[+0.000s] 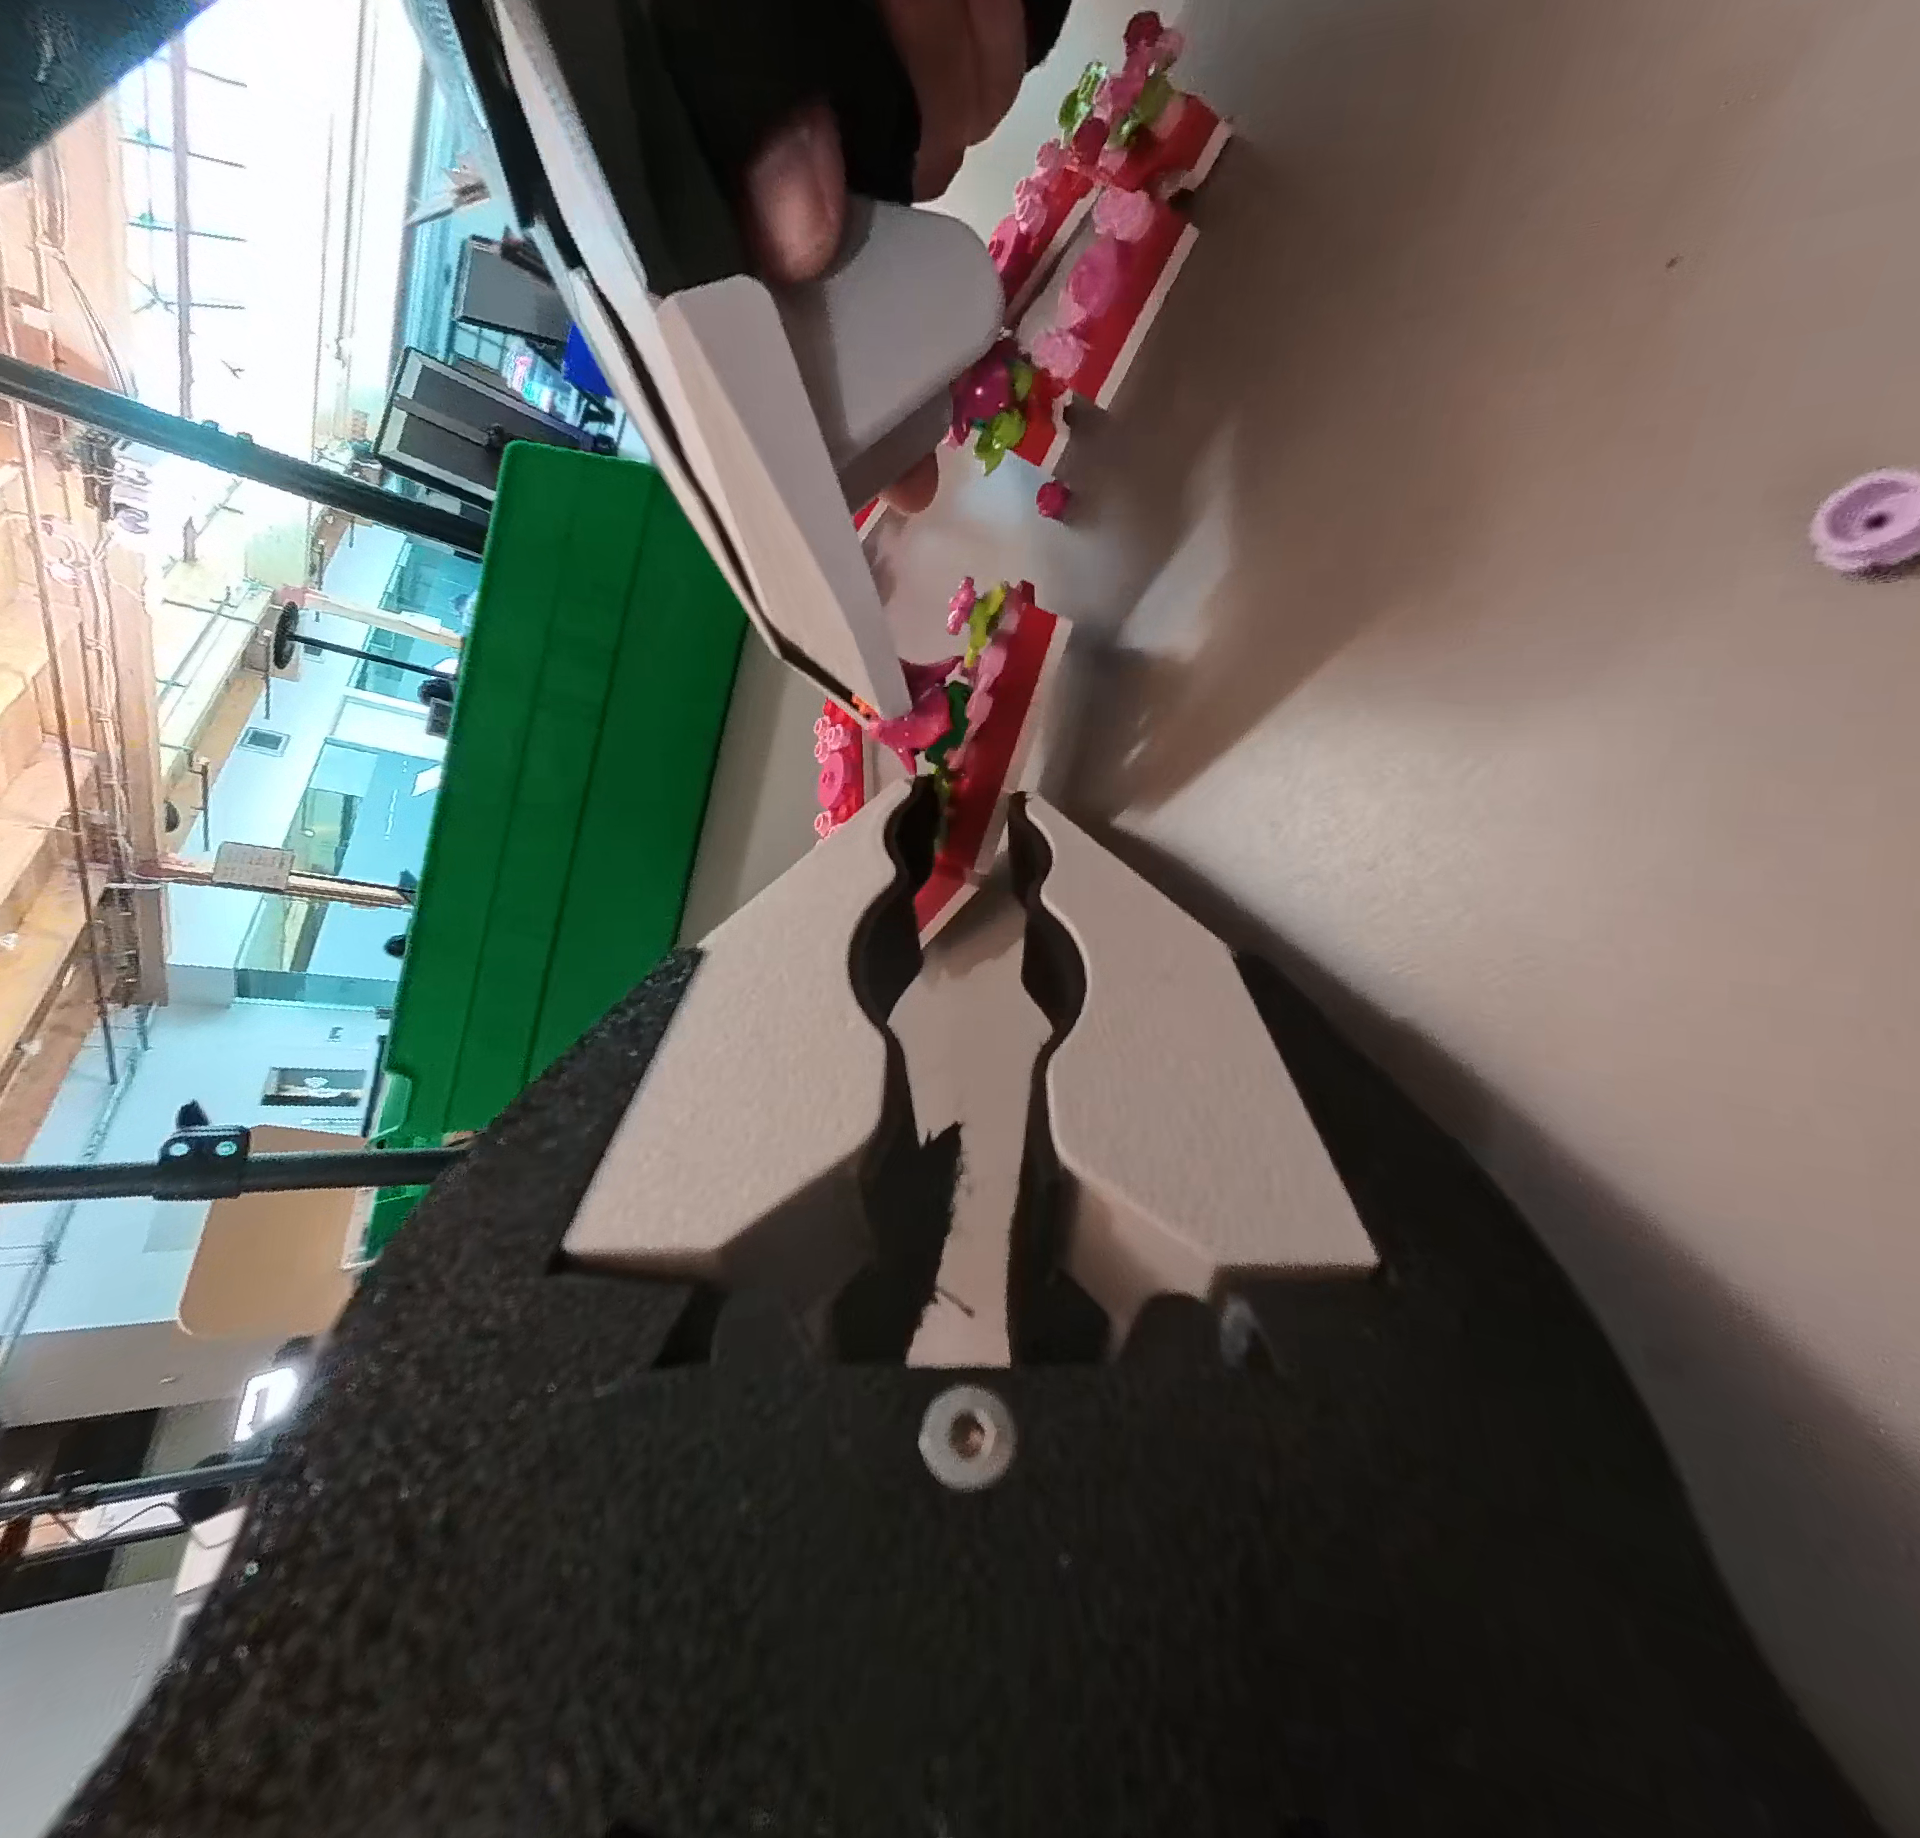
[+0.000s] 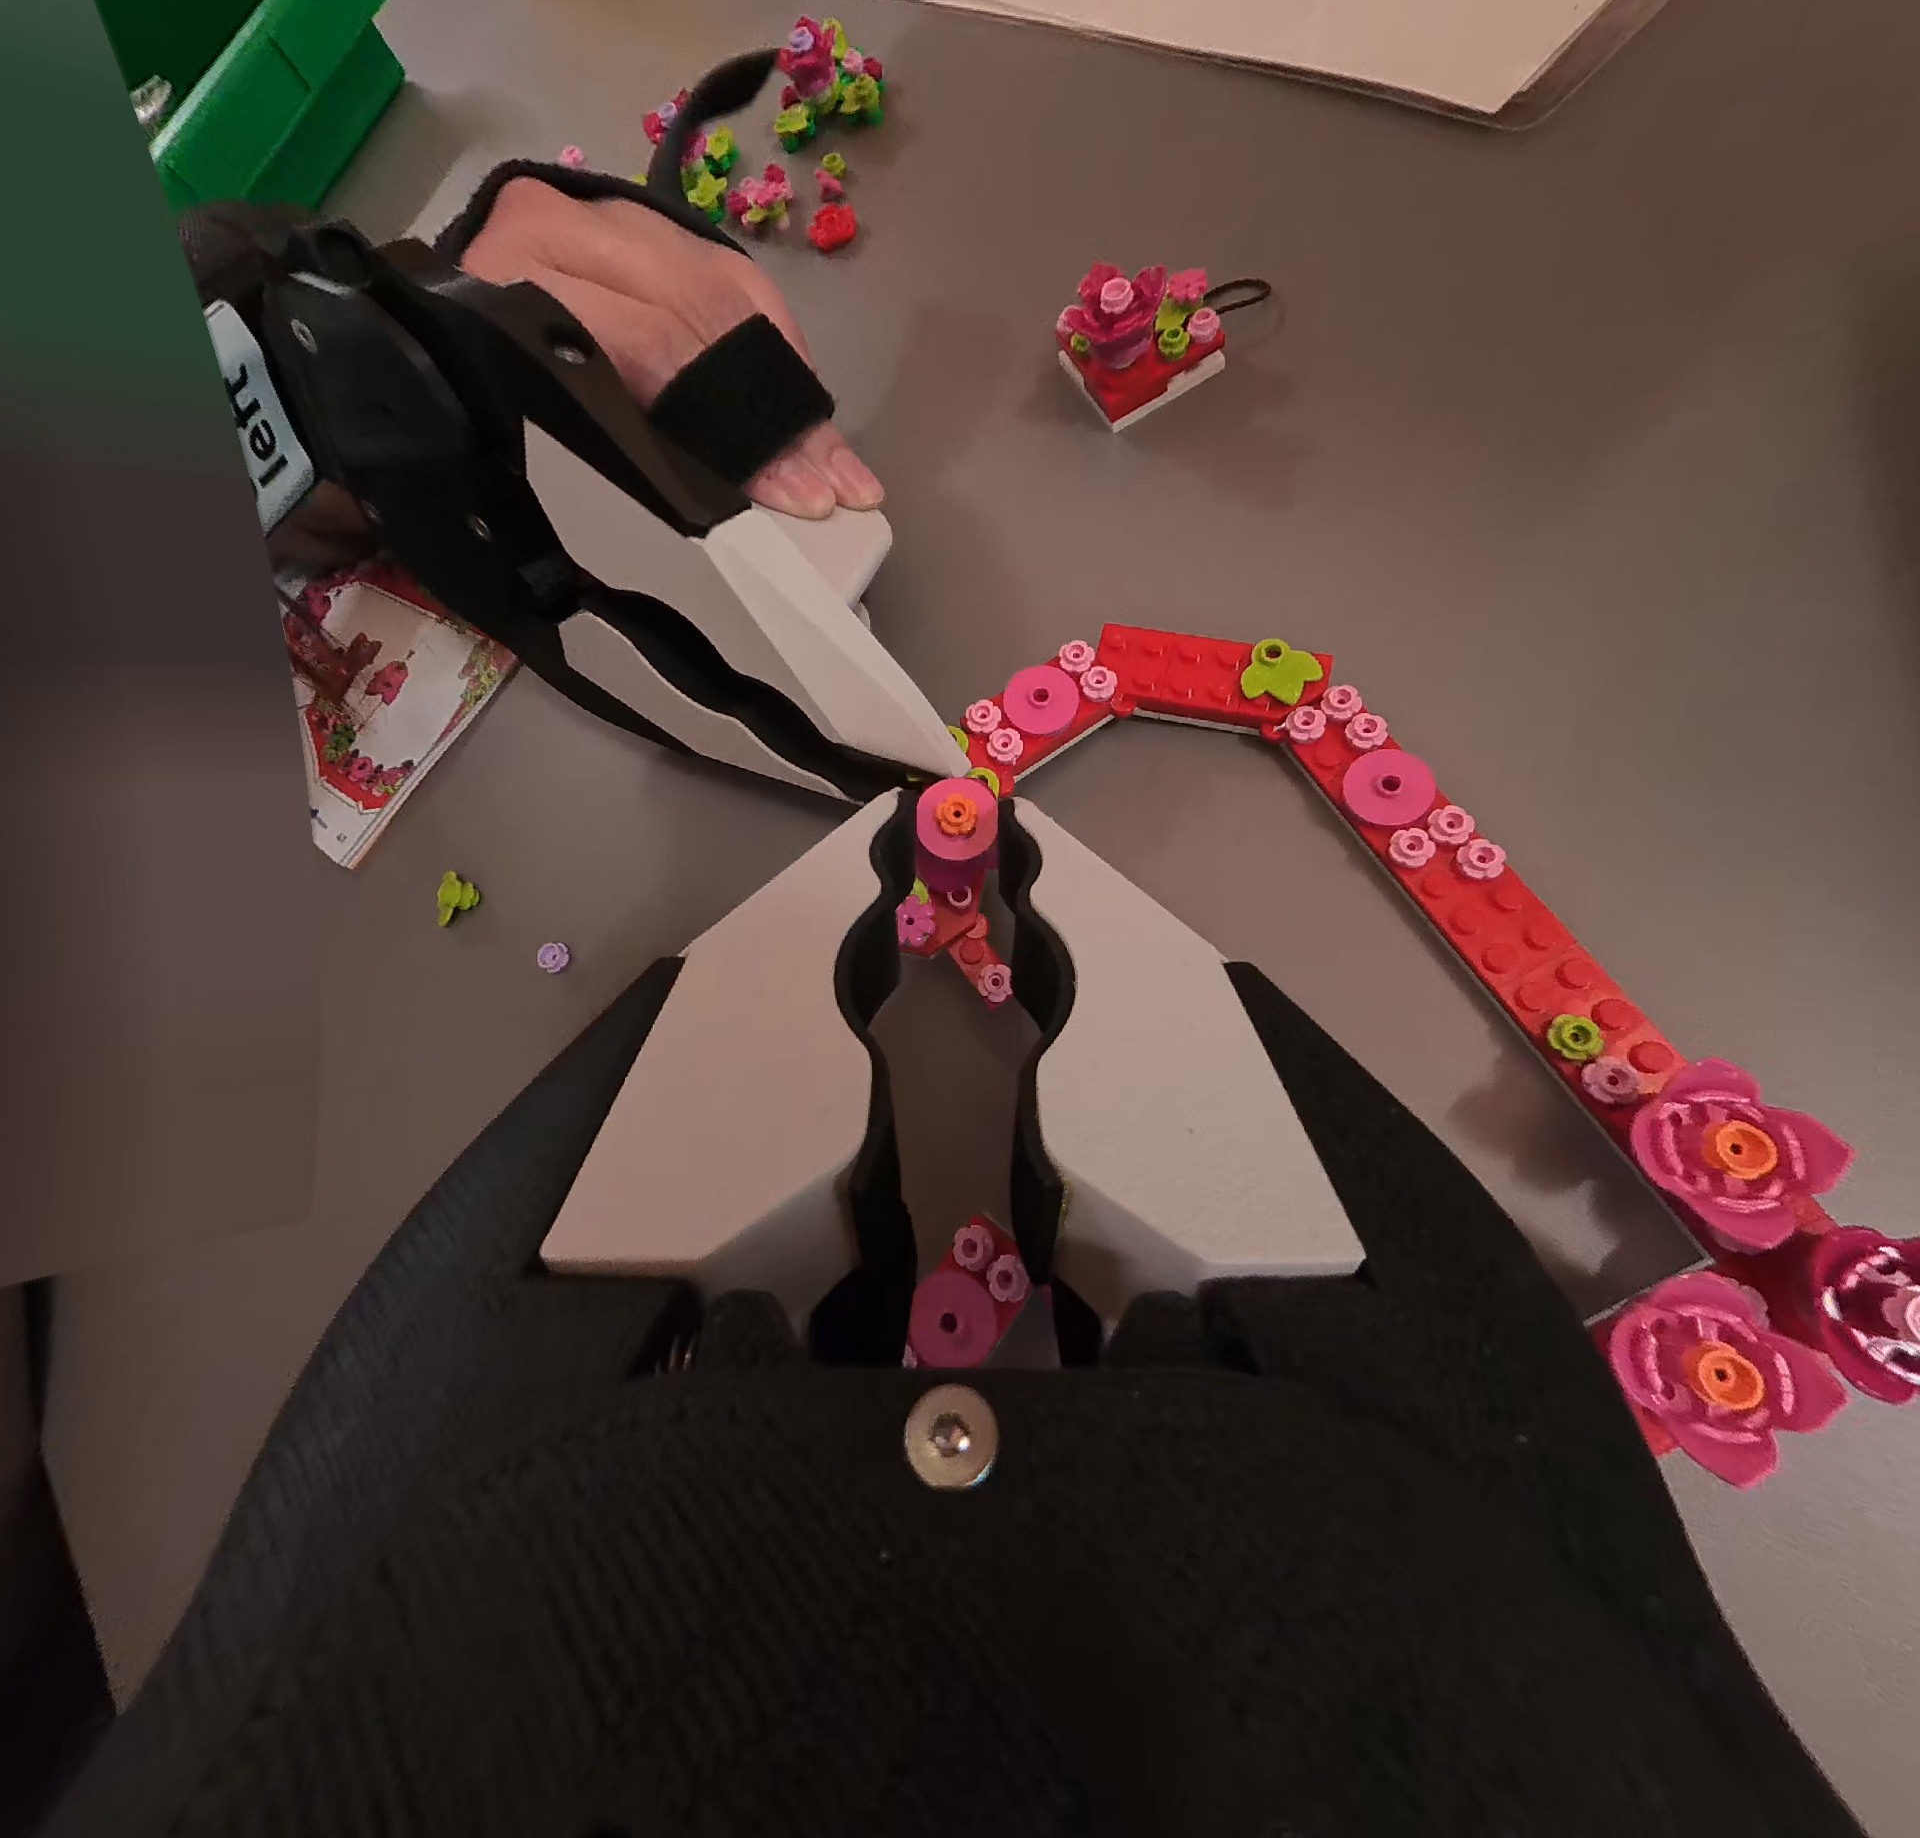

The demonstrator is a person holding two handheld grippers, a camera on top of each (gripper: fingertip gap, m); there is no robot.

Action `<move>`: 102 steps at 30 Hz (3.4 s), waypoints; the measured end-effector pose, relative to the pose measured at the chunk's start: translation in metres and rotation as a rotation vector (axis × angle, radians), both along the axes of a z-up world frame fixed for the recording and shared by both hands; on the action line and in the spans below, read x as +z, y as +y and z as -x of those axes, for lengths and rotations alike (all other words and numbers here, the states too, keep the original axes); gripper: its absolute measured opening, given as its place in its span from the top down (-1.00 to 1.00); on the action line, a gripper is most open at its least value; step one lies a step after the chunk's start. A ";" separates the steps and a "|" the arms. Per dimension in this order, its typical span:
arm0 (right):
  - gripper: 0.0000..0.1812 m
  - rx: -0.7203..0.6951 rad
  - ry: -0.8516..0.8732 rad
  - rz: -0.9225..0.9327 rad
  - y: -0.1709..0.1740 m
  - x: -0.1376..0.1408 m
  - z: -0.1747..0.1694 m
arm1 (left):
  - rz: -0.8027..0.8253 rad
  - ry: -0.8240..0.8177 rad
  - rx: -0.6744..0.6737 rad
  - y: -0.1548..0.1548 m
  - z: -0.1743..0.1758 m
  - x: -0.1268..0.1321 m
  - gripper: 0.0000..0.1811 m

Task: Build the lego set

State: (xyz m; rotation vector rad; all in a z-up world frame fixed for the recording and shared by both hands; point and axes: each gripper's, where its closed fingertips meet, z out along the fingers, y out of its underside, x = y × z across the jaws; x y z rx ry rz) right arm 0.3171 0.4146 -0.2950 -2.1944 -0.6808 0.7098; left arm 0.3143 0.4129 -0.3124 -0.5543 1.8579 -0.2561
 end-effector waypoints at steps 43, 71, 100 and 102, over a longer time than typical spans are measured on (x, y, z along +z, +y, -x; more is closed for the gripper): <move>0.84 -0.036 -0.079 -0.088 -0.008 -0.007 0.002 | -0.073 0.034 0.003 -0.006 0.002 -0.005 0.88; 0.84 -0.002 -0.146 -0.178 -0.008 -0.004 0.005 | -0.095 0.041 0.058 -0.001 0.004 -0.004 0.84; 0.84 -0.192 -0.106 -0.234 -0.001 -0.005 0.005 | -0.061 0.055 0.069 0.000 0.004 -0.005 0.85; 0.84 -0.194 -0.098 -0.242 -0.001 -0.005 0.005 | -0.061 0.054 0.070 0.000 0.004 -0.005 0.85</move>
